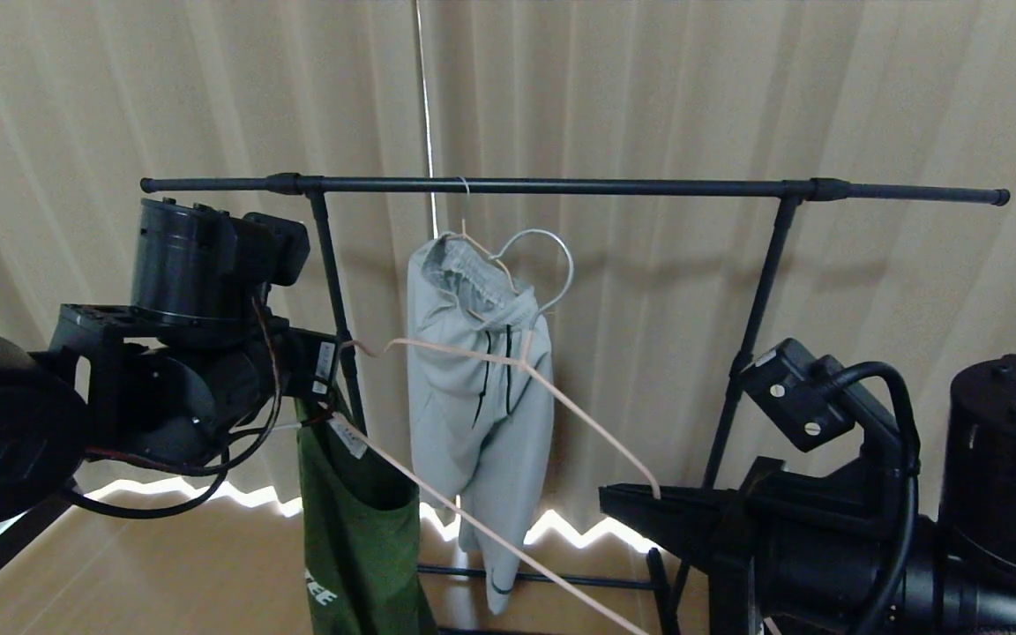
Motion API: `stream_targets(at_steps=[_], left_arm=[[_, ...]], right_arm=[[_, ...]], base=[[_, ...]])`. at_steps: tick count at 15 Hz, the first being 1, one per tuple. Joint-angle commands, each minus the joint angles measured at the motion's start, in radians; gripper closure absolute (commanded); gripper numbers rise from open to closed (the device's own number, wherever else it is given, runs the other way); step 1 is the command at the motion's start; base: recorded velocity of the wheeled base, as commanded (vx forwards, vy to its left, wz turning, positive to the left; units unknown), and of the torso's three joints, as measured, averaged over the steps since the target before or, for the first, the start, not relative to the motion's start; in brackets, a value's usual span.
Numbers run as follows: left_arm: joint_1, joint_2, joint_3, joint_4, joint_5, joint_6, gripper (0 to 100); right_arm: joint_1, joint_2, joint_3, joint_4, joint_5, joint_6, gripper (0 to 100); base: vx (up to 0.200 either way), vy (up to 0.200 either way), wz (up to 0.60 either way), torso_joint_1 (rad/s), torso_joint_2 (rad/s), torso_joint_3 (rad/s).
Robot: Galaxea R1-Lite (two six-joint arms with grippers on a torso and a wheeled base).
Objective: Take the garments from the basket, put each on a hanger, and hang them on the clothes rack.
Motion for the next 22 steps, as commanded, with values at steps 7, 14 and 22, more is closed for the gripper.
stream_targets(at_steps=[7, 14, 22], left_arm=[[-0.036, -0.016, 0.013, 0.002, 0.003, -0.006, 100], [-0.092, -0.074, 0.029, 0.005, 0.025, -0.008, 100], [-0.207, -0.133, 0.058, 0.000, -0.169, 0.011, 100]], right_arm=[[0.000, 0.070, -0.041, -0.025, -0.003, 0.003, 100], [-0.003, 0.222, -0.088, -0.149, -0.010, 0.000, 100], [-0.003, 0.245, -0.096, -0.151, -0.007, 0.000, 100]], base=[[0.000, 0.000, 0.00, 0.000, 0.00, 0.000], [0.000, 0.000, 0.00, 0.000, 0.00, 0.000], [0.000, 0.000, 0.00, 0.000, 0.00, 0.000]])
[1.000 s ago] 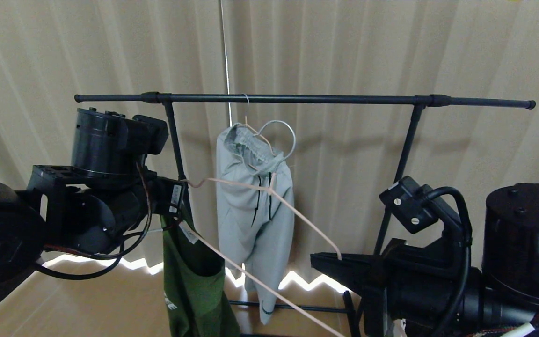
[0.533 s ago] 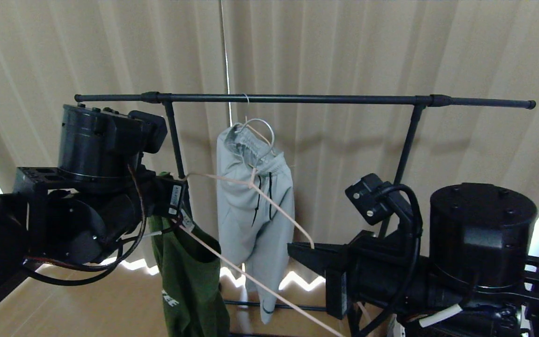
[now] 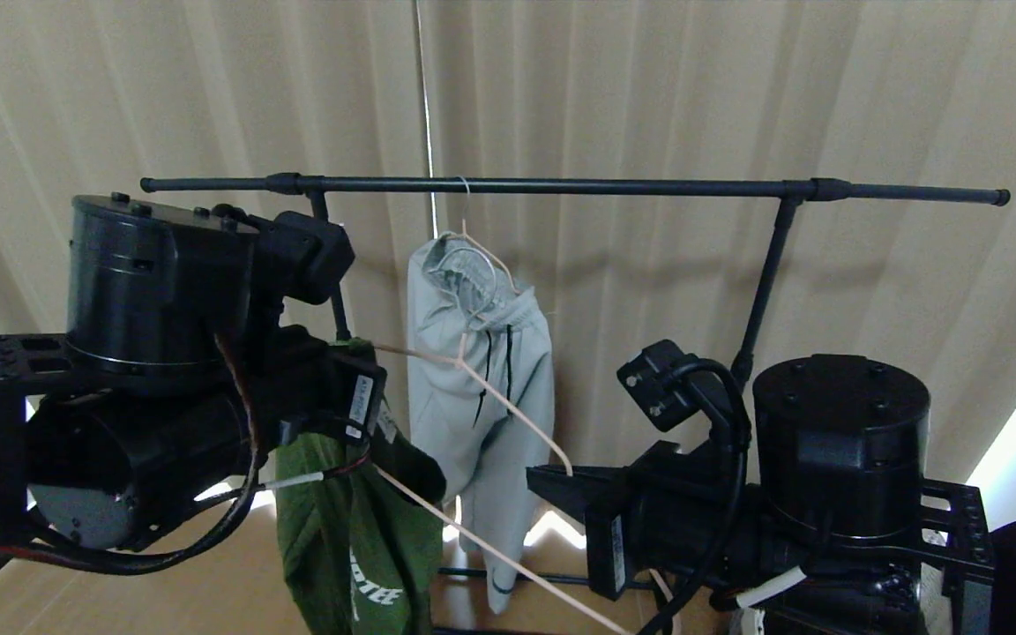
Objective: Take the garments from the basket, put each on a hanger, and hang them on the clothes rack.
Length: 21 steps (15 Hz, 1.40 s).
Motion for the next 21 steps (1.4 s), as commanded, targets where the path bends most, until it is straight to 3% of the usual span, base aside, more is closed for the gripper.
stream_targets(at_steps=[1, 3, 5, 9, 13, 17, 18, 21], left_arm=[[-0.041, -0.043, 0.001, -0.001, -0.062, 0.012, 100], [-0.058, -0.068, 0.004, -0.001, -0.144, 0.021, 100], [-0.078, -0.079, 0.023, -0.002, -0.178, 0.023, 100], [-0.090, -0.115, 0.098, -0.045, -0.180, 0.036, 100], [-0.083, -0.140, 0.230, -0.128, -0.177, 0.124, 100], [-0.069, -0.143, 0.247, -0.149, -0.178, 0.122, 100], [-0.070, -0.144, 0.248, -0.148, -0.177, 0.122, 0], [-0.069, -0.167, 0.247, -0.148, -0.178, 0.125, 0]], right_arm=[[0.000, 0.010, -0.007, -0.001, 0.001, 0.001, 100], [0.000, 0.011, -0.024, -0.001, 0.001, 0.001, 100], [-0.001, 0.020, -0.039, -0.001, -0.001, 0.001, 100], [-0.032, 0.013, -0.049, -0.001, -0.001, -0.001, 100], [-0.052, -0.009, -0.049, -0.025, -0.003, -0.001, 100], [-0.063, -0.012, -0.069, -0.019, -0.003, -0.004, 100], [-0.064, -0.018, -0.073, -0.016, -0.003, -0.006, 100], [-0.075, -0.061, -0.072, 0.008, -0.004, -0.009, 100]], base=[[0.000, 0.000, 0.00, 0.000, 0.00, 0.000], [0.000, 0.000, 0.00, 0.000, 0.00, 0.000], [0.000, 0.000, 0.00, 0.000, 0.00, 0.000], [0.000, 0.000, 0.00, 0.000, 0.00, 0.000], [0.000, 0.000, 0.00, 0.000, 0.00, 0.000], [0.000, 0.000, 0.00, 0.000, 0.00, 0.000], [0.000, 0.000, 0.00, 0.000, 0.00, 0.000], [0.000, 0.000, 0.00, 0.000, 0.00, 0.000]])
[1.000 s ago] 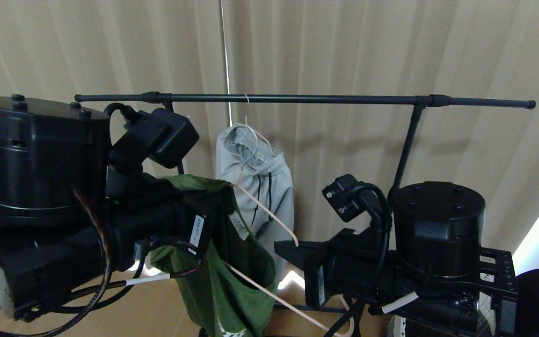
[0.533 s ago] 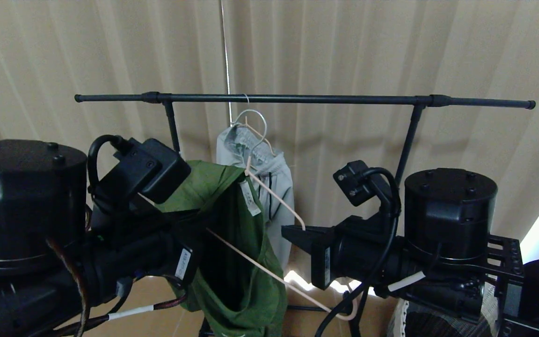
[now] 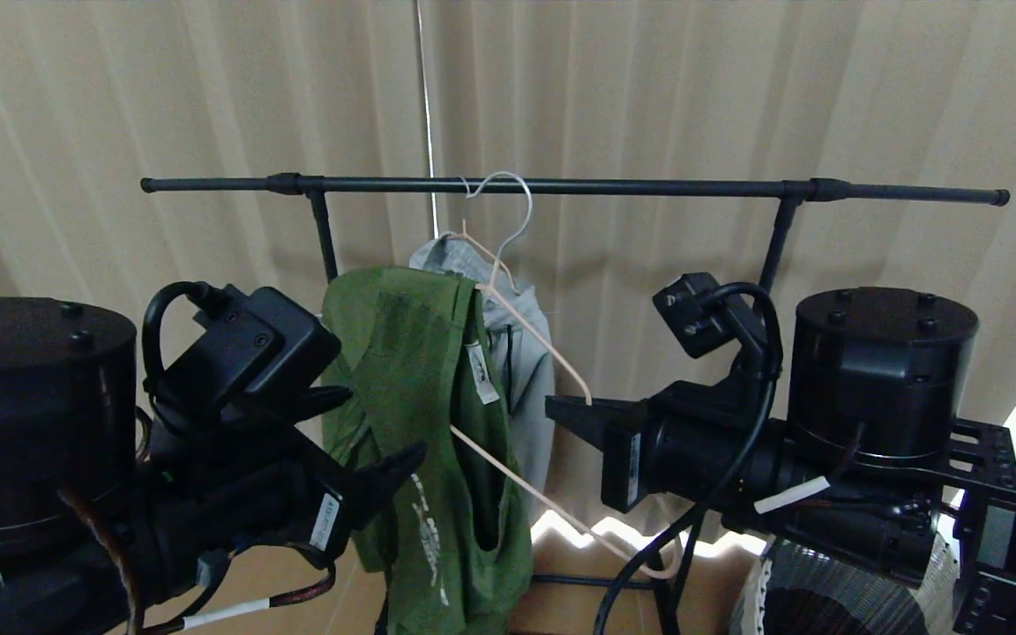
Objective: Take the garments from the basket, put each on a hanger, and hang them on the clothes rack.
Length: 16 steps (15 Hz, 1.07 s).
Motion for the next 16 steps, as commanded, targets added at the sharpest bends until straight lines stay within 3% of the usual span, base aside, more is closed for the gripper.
stream_targets(at_steps=[1, 6, 9, 12, 15, 16], left_arm=[[-0.002, -0.030, 0.003, -0.001, -0.001, 0.000, 0], [-0.002, -0.144, 0.083, -0.001, -0.004, 0.046, 0], [0.025, -0.217, 0.131, 0.002, -0.054, 0.046, 0], [0.109, -0.211, 0.126, -0.001, -0.057, 0.118, 0], [0.123, -0.223, 0.120, -0.007, -0.062, 0.190, 0], [0.123, -0.214, 0.115, -0.053, -0.077, 0.221, 0]], right_arm=[[-0.014, -0.054, -0.001, 0.038, 0.001, -0.005, 100], [-0.071, -0.163, 0.015, 0.124, -0.002, -0.017, 100], [-0.105, -0.258, 0.070, 0.185, -0.002, -0.074, 100], [-0.116, -0.333, 0.096, 0.311, -0.002, -0.095, 100], [-0.116, -0.364, 0.144, 0.320, 0.001, -0.131, 100], [-0.116, -0.362, 0.144, 0.318, 0.004, -0.146, 100]], base=[[0.000, 0.000, 0.00, 0.000, 0.00, 0.000], [0.000, 0.000, 0.00, 0.000, 0.00, 0.000], [0.000, 0.000, 0.00, 0.000, 0.00, 0.000], [0.000, 0.000, 0.00, 0.000, 0.00, 0.000], [0.000, 0.000, 0.00, 0.000, 0.00, 0.000], [0.000, 0.000, 0.00, 0.000, 0.00, 0.000]])
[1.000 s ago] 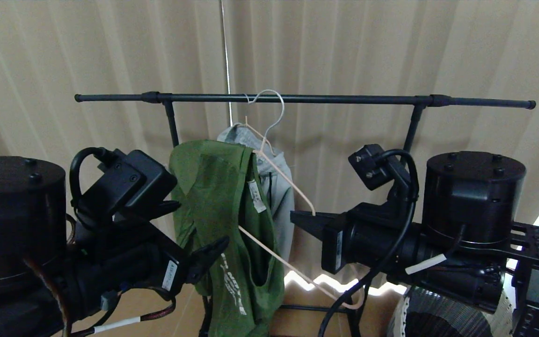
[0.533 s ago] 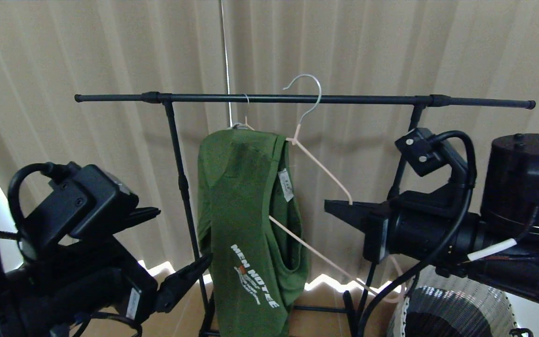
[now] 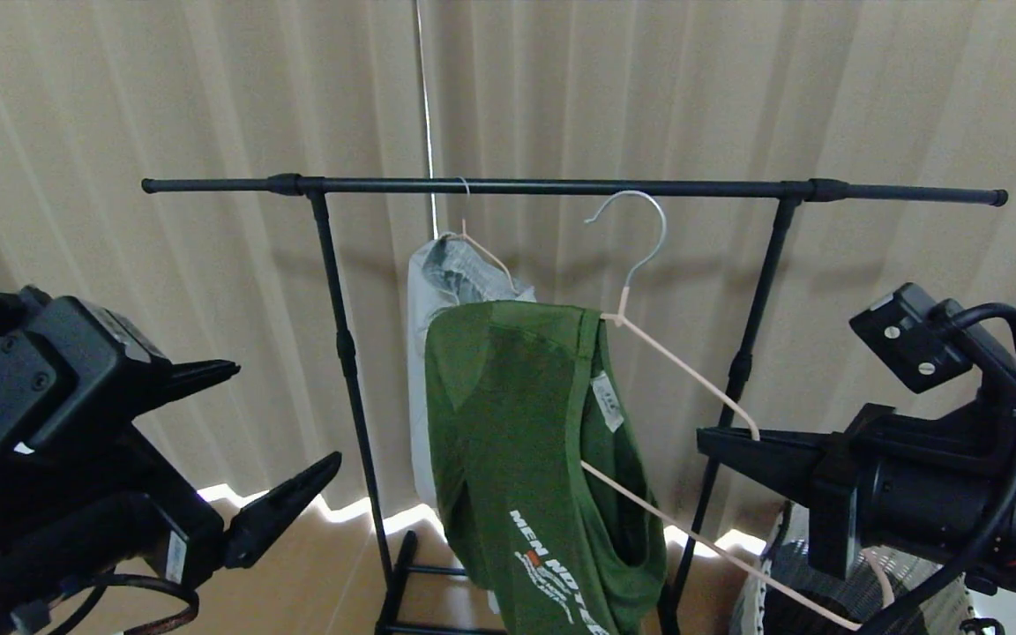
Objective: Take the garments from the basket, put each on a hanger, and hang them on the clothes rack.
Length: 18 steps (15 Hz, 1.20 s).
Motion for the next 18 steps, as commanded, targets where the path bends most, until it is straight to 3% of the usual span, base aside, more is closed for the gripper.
stream_targets(at_steps=[1, 3, 5, 7, 9, 15, 18], left_arm=[[0.002, 0.009, -0.004, -0.071, -0.036, 0.033, 0], [0.005, 0.017, -0.006, -0.124, -0.081, 0.070, 0], [0.053, 0.069, -0.034, -0.152, -0.119, 0.234, 0], [0.062, 0.126, -0.084, -0.152, -0.122, 0.297, 0], [0.059, 0.187, -0.142, -0.152, -0.148, 0.310, 0], [0.028, 0.284, -0.173, -0.166, -0.216, 0.350, 0], [0.030, 0.342, -0.202, -0.233, -0.217, 0.419, 0]], right_arm=[[0.001, -0.016, 0.002, -0.002, 0.002, -0.004, 100], [0.001, -0.016, -0.006, -0.002, 0.004, -0.008, 100], [0.001, -0.007, -0.010, -0.002, 0.021, -0.048, 100], [-0.001, 0.007, -0.021, -0.005, 0.071, -0.047, 100], [-0.001, 0.039, -0.042, -0.017, 0.107, -0.047, 100], [0.019, 0.092, -0.073, -0.020, 0.153, -0.047, 100], [0.040, 0.096, -0.073, -0.020, 0.165, -0.048, 100]], base=[[0.000, 0.000, 0.00, 0.000, 0.00, 0.000], [0.000, 0.000, 0.00, 0.000, 0.00, 0.000], [0.000, 0.000, 0.00, 0.000, 0.00, 0.000], [0.000, 0.000, 0.00, 0.000, 0.00, 0.000], [0.000, 0.000, 0.00, 0.000, 0.00, 0.000], [0.000, 0.000, 0.00, 0.000, 0.00, 0.000], [0.000, 0.000, 0.00, 0.000, 0.00, 0.000]])
